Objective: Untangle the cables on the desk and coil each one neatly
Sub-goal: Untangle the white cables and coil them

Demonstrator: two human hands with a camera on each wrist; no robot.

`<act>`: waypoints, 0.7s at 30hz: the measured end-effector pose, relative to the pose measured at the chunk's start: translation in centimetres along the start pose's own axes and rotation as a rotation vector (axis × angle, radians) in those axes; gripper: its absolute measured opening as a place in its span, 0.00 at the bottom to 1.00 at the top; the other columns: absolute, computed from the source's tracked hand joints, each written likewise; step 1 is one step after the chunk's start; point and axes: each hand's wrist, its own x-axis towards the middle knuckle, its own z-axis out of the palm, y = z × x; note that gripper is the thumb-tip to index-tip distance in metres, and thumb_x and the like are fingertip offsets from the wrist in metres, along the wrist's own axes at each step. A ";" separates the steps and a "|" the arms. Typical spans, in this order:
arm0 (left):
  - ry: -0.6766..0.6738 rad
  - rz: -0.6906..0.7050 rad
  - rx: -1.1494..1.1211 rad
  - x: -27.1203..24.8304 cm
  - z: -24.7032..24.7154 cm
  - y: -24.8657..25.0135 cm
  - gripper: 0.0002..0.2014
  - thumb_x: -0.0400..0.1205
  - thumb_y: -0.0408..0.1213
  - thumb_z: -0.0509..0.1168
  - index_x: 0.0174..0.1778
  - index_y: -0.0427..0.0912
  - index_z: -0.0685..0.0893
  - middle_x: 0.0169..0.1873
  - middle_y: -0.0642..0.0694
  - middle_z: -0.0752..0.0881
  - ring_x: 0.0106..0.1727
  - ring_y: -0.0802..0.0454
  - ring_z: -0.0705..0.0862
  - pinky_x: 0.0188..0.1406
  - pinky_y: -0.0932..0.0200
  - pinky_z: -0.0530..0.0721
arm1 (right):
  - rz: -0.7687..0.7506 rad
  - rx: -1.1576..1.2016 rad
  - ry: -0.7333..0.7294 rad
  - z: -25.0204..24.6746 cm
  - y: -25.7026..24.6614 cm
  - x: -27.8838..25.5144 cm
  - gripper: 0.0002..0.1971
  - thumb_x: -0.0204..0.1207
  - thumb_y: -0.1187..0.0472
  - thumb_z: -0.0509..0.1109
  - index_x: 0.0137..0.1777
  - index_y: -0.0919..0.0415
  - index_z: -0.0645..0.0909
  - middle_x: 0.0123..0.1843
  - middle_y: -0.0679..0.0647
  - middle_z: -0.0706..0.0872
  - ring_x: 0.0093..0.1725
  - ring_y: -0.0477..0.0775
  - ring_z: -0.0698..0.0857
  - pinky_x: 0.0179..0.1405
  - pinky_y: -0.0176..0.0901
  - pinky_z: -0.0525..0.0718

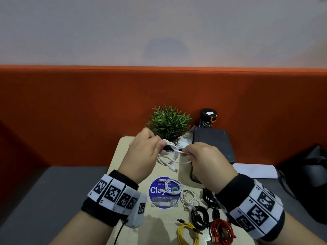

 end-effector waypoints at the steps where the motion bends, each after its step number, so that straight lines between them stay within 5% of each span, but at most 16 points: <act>1: -0.013 0.003 -0.054 -0.1 0.0 0.3 0.22 0.85 0.55 0.46 0.37 0.47 0.79 0.39 0.53 0.69 0.41 0.59 0.69 0.39 0.58 0.64 | -0.007 -0.019 0.001 -0.1 0.0 -0.1 0.19 0.80 0.72 0.60 0.65 0.54 0.80 0.59 0.52 0.81 0.59 0.55 0.80 0.53 0.42 0.77; 5: -0.098 0.019 -0.105 -0.5 -0.2 1.1 0.17 0.84 0.53 0.45 0.35 0.51 0.72 0.37 0.53 0.67 0.36 0.59 0.71 0.34 0.57 0.63 | -0.047 -0.121 -0.092 -0.9 -0.4 -0.4 0.19 0.74 0.75 0.58 0.59 0.55 0.75 0.54 0.52 0.73 0.47 0.56 0.73 0.41 0.44 0.70; 8: -0.143 0.062 -0.006 -0.5 -0.2 1.2 0.19 0.83 0.56 0.43 0.38 0.48 0.71 0.39 0.52 0.67 0.37 0.53 0.72 0.34 0.54 0.66 | -0.087 -0.239 -0.154 -1.4 -0.4 -0.3 0.15 0.74 0.73 0.59 0.54 0.53 0.70 0.49 0.52 0.66 0.48 0.55 0.68 0.41 0.44 0.63; 13: -0.144 0.081 0.018 -0.4 -0.3 1.4 0.19 0.82 0.55 0.42 0.40 0.46 0.71 0.40 0.51 0.67 0.38 0.51 0.72 0.33 0.55 0.64 | -0.096 -0.255 -0.136 -0.7 0.7 -0.1 0.18 0.76 0.74 0.56 0.60 0.52 0.73 0.50 0.52 0.66 0.45 0.57 0.68 0.39 0.43 0.62; 16: -0.102 0.064 -0.116 -0.5 -0.3 1.6 0.19 0.82 0.54 0.44 0.38 0.46 0.73 0.37 0.53 0.68 0.35 0.57 0.71 0.33 0.59 0.63 | -0.059 -0.076 0.019 0.9 1.5 0.3 0.13 0.78 0.71 0.62 0.56 0.56 0.80 0.50 0.51 0.68 0.43 0.56 0.73 0.37 0.38 0.65; 18: -0.093 0.039 -0.245 -0.5 -0.1 1.8 0.21 0.81 0.55 0.45 0.36 0.44 0.74 0.36 0.51 0.69 0.31 0.57 0.72 0.33 0.61 0.64 | 0.000 0.099 0.135 1.9 1.7 0.6 0.09 0.78 0.71 0.66 0.51 0.60 0.85 0.45 0.51 0.73 0.39 0.48 0.75 0.34 0.26 0.66; 21: -0.092 0.017 -0.416 -0.9 0.2 2.2 0.21 0.83 0.54 0.47 0.33 0.44 0.73 0.36 0.45 0.71 0.22 0.53 0.75 0.25 0.55 0.70 | 0.143 0.352 0.221 2.7 1.4 0.7 0.08 0.75 0.68 0.71 0.43 0.56 0.89 0.34 0.45 0.83 0.33 0.41 0.81 0.32 0.21 0.72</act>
